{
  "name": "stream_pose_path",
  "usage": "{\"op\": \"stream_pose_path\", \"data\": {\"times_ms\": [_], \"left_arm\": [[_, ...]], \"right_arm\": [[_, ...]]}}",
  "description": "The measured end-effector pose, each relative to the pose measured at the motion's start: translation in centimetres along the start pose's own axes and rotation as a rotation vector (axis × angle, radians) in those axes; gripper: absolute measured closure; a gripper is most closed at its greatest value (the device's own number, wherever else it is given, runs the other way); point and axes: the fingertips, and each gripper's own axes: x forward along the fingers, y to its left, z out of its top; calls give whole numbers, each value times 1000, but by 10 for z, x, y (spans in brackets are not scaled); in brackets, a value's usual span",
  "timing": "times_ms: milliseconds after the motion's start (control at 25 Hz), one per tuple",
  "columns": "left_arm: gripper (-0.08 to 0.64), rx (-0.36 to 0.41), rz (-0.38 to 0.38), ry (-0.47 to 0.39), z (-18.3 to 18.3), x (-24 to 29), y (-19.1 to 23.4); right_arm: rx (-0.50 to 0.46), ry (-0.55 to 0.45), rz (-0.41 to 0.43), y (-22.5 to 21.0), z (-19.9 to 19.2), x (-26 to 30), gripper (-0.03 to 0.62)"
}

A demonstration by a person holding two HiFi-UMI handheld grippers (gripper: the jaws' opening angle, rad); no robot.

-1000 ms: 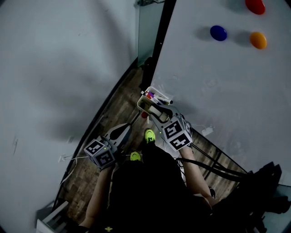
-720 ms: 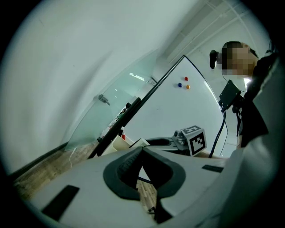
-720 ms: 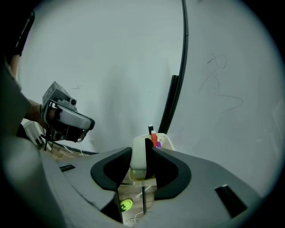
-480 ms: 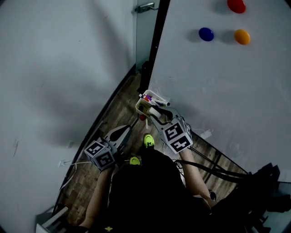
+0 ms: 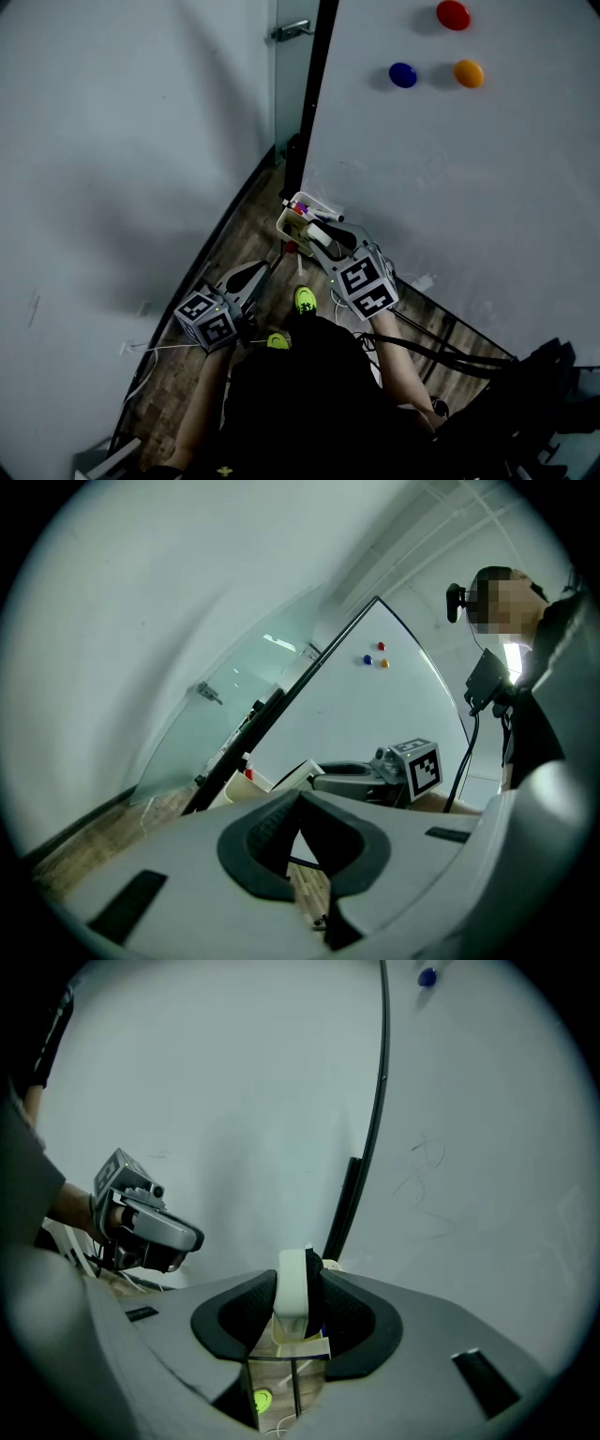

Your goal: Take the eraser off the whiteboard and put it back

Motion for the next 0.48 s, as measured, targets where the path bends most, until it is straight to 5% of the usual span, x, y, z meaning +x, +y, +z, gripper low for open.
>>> {"op": "stream_pose_path", "data": {"times_ms": [480], "left_arm": [[551,87,-27,34,4,5,-8]], "right_arm": [[0,-36,-53,-3,11,-21,427]]}}
